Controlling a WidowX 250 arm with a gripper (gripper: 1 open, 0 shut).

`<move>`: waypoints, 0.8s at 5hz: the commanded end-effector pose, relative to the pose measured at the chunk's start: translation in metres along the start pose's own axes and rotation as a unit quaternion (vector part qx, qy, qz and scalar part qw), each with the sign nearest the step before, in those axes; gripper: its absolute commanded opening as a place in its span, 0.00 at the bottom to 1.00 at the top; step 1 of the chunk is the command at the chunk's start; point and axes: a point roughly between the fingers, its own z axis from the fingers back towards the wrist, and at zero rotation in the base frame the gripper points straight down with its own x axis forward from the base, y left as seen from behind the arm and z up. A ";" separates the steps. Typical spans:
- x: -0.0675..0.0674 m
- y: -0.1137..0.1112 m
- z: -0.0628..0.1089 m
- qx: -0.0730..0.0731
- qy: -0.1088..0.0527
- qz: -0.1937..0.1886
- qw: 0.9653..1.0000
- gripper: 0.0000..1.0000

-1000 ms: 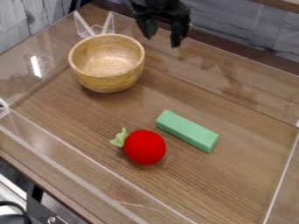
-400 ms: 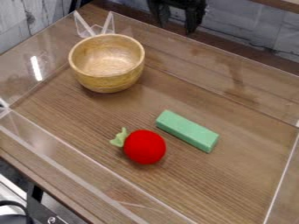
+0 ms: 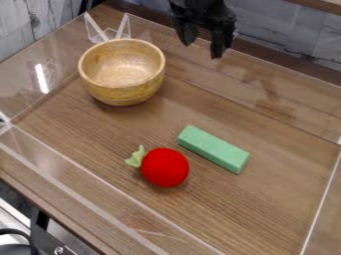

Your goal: Move the red fruit to the right side of the table

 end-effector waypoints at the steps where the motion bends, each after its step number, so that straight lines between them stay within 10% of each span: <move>1: 0.006 0.015 0.010 0.018 -0.014 0.016 1.000 1.00; 4: 0.018 0.016 0.036 0.013 -0.023 0.031 0.999 1.00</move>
